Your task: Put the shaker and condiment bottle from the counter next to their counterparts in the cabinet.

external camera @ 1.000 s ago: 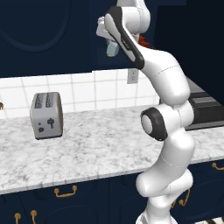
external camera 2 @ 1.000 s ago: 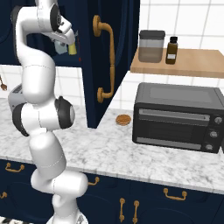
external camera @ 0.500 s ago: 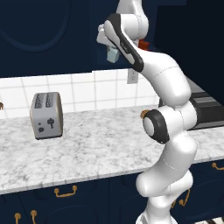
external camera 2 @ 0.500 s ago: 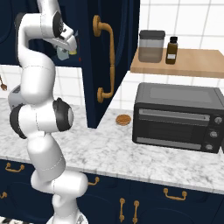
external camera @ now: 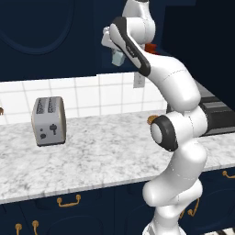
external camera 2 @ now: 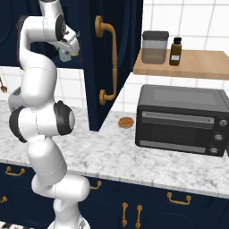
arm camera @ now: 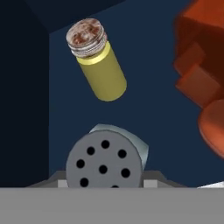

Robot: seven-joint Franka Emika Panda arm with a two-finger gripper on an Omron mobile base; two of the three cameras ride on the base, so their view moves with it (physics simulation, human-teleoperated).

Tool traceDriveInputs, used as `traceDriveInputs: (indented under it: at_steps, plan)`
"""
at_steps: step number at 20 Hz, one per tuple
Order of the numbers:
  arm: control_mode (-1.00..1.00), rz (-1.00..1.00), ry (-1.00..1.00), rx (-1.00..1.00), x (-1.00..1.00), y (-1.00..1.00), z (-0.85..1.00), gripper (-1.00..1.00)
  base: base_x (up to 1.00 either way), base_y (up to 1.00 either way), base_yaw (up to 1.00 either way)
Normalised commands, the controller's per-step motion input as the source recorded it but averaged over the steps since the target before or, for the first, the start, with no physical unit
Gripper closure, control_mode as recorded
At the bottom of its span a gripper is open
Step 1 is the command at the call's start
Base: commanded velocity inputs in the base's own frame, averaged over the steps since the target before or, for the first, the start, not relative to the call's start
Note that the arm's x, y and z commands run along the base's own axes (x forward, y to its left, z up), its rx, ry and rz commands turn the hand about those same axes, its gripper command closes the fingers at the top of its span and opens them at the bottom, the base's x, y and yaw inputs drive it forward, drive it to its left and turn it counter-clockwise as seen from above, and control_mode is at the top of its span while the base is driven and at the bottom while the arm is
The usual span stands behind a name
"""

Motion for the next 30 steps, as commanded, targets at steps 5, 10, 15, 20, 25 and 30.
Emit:
traceDriveInputs:
  at_steps: [5,10,15,20,25,30]
  plan:
    - [-1.0,0.0,0.02,0.0,0.22,0.18,-0.45,1.0,0.0,0.0,0.0]
    - [-1.0,0.0,0.08,0.0,0.18,0.2,-0.5,-1.0,0.0,0.0,0.0]
    - [-1.0,0.0,0.02,0.01,0.19,0.03,0.07,-1.0,0.0,0.0,0.0]
    - [-1.0,0.0,0.0,0.02,0.15,0.14,0.9,-1.0,0.0,0.0,0.0]
    - [-1.0,0.0,0.0,0.0,0.04,0.27,0.52,-1.0,0.0,0.0,0.0]
    - [-1.0,0.0,0.01,-0.02,-0.99,0.27,-0.43,-1.0,0.0,0.0,0.0]
